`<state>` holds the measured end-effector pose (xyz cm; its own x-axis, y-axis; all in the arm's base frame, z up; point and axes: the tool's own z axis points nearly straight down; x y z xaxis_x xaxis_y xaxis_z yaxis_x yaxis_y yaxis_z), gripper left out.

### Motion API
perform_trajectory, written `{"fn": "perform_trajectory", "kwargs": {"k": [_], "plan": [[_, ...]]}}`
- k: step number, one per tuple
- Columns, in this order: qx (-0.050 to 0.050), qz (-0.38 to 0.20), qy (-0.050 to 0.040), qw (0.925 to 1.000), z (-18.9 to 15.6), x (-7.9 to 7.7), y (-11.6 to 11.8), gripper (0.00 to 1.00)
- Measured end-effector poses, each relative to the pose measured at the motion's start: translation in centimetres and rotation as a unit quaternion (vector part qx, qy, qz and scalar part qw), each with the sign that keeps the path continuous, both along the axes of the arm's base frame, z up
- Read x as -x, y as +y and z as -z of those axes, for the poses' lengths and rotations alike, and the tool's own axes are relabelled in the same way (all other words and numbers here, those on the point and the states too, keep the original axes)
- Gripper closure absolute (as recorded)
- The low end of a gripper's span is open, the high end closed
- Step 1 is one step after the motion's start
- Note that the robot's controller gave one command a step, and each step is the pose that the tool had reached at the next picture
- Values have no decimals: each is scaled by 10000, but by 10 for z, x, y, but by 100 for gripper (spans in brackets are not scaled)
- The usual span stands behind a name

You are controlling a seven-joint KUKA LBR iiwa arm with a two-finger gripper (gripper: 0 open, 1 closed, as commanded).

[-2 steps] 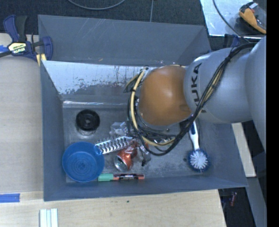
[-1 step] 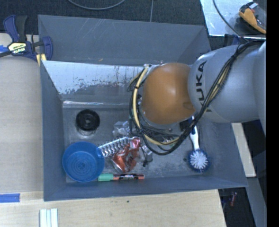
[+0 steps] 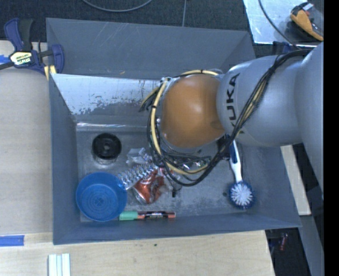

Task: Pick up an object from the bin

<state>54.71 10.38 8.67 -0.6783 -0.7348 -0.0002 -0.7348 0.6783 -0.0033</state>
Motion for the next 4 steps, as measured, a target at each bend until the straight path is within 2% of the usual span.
{"fn": "perform_trajectory", "kwargs": {"k": [1,2,3,4], "plan": [[-29,1036,-39,9946,-107,11,-11,100],[-29,1043,-30,9945,-106,12,-11,100],[-33,1018,-39,9948,-78,18,-22,100],[-46,1093,-59,9940,-70,12,-14,100]]}}
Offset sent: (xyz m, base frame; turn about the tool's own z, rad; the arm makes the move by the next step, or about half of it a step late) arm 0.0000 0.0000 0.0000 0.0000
